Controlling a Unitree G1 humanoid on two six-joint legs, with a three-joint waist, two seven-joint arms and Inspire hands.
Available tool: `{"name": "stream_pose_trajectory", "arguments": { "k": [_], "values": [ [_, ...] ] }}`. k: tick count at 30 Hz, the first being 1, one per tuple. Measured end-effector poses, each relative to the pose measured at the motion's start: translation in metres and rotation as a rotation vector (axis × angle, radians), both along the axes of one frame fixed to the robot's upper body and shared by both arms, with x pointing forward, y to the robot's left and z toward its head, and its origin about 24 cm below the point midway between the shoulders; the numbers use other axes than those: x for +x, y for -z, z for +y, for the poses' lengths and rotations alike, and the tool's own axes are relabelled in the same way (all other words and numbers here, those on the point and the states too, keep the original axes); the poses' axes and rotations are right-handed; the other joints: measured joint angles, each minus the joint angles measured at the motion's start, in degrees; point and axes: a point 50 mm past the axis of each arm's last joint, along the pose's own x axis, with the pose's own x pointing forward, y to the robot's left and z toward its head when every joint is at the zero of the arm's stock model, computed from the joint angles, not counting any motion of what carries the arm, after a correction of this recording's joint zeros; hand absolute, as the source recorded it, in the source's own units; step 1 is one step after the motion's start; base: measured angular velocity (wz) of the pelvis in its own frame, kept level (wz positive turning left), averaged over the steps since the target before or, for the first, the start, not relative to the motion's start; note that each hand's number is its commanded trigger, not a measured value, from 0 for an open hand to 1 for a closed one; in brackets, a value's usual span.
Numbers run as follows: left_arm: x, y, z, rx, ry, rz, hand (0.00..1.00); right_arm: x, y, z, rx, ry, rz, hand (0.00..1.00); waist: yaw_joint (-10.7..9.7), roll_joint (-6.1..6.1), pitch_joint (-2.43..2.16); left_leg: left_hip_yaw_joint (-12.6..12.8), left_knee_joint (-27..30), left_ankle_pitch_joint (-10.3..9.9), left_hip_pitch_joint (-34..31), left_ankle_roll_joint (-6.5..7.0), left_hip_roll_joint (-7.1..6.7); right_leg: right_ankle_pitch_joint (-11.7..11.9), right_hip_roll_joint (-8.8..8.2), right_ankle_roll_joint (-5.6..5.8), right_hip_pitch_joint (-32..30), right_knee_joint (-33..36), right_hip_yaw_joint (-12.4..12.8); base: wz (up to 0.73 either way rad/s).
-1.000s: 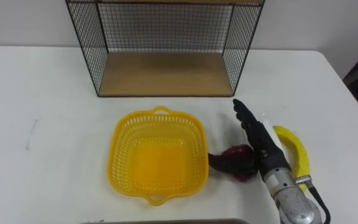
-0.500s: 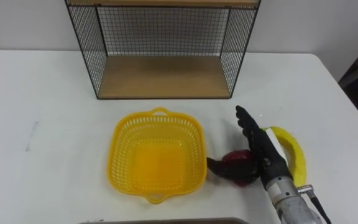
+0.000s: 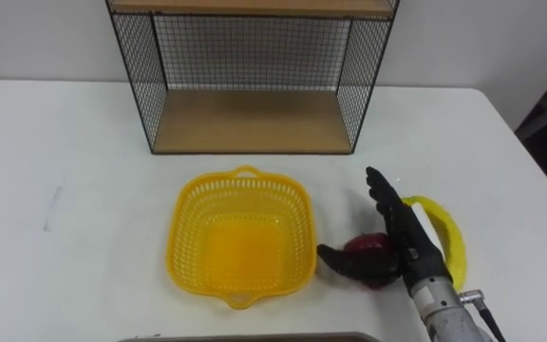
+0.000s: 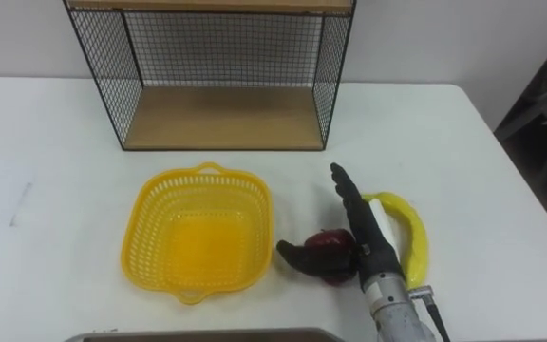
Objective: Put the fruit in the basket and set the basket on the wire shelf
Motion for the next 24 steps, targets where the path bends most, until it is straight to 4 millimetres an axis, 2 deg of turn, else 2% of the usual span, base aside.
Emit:
{"name": "stream_pose_trajectory", "arguments": {
  "k": [6,13,24],
  "values": [
    [0.0001,0.0001,-0.0001,-0.001,0.000,0.001,0.00,-0.0032,-0.0003,-0.0011,-0.059,0.003,-0.020,1.00,0.0,-0.05,-0.05,0.0,-0.1,0.0,0.0,0.00,-0.02,0.0,0.01,0.03,0.0,-0.6,0.0,0.00],
    [0.0009,0.0000,-0.0001,-0.001,0.001,0.000,0.00,-0.0084,0.0032,-0.0034,-0.126,0.030,-0.022,1.00,0.0,-0.30,-0.33,0.0,-0.3,0.0,0.3,0.00,-0.02,0.0,0.01,0.04,0.2,-0.6,0.0,0.00],
    [0.0006,0.0001,-0.0004,-0.002,0.002,0.001,0.00,-0.0085,0.0046,-0.0062,-0.163,0.059,-0.030,1.00,-0.1,-0.49,-0.24,-0.1,-0.3,0.0,0.3,0.00,-0.03,0.1,0.01,0.04,0.3,-0.6,-0.1,0.00]
  ]
}}
